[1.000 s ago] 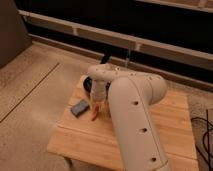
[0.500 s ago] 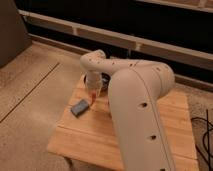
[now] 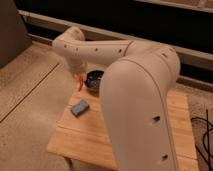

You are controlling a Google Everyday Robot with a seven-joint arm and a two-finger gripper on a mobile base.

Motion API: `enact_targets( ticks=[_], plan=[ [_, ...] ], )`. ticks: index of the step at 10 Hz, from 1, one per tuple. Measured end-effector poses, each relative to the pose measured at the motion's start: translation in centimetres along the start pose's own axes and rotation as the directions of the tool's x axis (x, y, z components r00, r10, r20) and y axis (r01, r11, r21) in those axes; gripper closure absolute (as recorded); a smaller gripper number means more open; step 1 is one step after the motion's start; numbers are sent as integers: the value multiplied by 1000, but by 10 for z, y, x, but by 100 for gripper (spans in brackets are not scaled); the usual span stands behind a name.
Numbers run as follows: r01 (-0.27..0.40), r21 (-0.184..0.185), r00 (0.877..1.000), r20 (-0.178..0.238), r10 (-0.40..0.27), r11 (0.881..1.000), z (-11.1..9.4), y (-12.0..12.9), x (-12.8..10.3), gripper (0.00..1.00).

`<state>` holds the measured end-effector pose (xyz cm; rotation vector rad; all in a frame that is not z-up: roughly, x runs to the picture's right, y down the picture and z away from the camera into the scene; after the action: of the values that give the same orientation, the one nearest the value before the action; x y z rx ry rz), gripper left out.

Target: Drag the pepper across the table

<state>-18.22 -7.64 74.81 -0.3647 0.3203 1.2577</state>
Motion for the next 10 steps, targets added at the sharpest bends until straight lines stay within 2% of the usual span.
enact_targets(
  ticks=[1,3,5,7,8,10],
  plan=[
    [72,10,997,1,-72,997,-10,28,-10,100],
    [213,-4,977,1,-213,977,-27,86,-28,100],
    [333,-54,943,25,-332,941,-46,138,-39,100],
    [454,-92,891,64,-450,886,-67,191,-42,100],
    [483,-99,875,76,-477,870,-73,204,-43,100],
    [487,-98,873,74,-482,868,-73,204,-43,100]
  ],
)
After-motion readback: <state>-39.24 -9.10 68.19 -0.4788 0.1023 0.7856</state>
